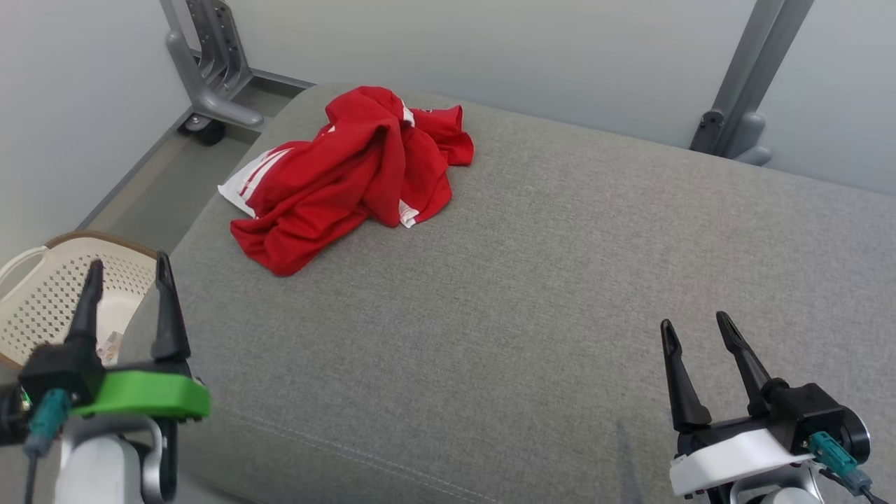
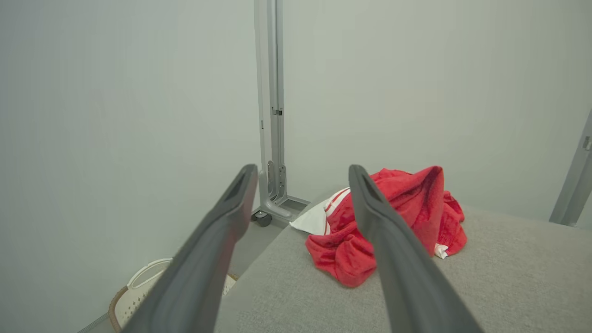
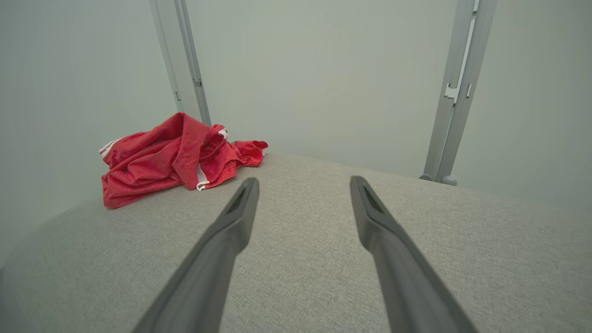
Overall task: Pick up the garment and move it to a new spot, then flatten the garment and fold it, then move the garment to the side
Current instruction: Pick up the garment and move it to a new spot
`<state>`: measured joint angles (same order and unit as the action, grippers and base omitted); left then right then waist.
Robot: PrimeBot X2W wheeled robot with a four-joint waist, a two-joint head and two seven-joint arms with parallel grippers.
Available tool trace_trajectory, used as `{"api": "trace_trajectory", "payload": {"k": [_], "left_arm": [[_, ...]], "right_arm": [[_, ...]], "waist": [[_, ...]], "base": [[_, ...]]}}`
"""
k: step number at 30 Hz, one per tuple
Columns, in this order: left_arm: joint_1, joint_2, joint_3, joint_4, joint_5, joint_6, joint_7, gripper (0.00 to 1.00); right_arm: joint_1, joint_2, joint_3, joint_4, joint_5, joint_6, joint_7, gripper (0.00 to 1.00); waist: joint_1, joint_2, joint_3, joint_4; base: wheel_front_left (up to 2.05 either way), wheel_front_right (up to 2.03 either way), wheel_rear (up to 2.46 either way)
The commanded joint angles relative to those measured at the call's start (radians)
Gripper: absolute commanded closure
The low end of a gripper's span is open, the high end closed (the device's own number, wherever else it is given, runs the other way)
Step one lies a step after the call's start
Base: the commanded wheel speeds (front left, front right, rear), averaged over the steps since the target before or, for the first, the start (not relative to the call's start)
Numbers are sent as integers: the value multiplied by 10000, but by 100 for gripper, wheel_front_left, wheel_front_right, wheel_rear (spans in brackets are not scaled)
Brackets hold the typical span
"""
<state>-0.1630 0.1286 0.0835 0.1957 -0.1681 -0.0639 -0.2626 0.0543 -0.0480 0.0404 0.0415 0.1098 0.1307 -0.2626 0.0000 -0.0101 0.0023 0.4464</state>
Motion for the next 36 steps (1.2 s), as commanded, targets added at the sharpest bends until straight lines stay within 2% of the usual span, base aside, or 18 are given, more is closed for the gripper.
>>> {"api": "trace_trajectory", "payload": {"k": [1,9,15,19,22,30,36], "left_arm": [[-427,177,-36,91,33,-100,118,0],[-3406,1456,-455,1314,-617,-576,1959,0],[-5083,2397,-1073,2810,-1059,-654,2989,0],[-5678,2886,-1975,3638,-1600,-667,3442,0],[-6008,3293,-2724,4007,-2156,-662,3665,0],[-6433,3912,-4019,4625,-3225,-665,3771,0],[-6889,4207,-4363,5459,-3447,-656,3390,0]], "right_arm": [[-140,-41,-26,-42,-84,-1,-32,0],[-642,-43,0,-109,-467,-1,-32,0],[-1066,-41,48,-191,-778,-1,-32,0],[-1330,-41,-16,-249,-987,-1,-32,0],[-1507,-37,-57,-299,-1068,-1,-32,0],[-1731,-37,-177,-429,-1199,-1,-32,0],[-1809,-37,-188,-497,-1219,-1,-32,0]], "waist": [[0,101,287,-250],[0,101,1274,-998],[0,101,2166,-1771],[0,101,2796,-2282],[0,101,3210,-2624],[0,101,3901,-3175],[0,101,4155,-3345]], "base": [[0,0,0],[0,0,0],[0,0,0],[0,0,0],[0,0,0],[0,0,0],[0,0,0]]}}
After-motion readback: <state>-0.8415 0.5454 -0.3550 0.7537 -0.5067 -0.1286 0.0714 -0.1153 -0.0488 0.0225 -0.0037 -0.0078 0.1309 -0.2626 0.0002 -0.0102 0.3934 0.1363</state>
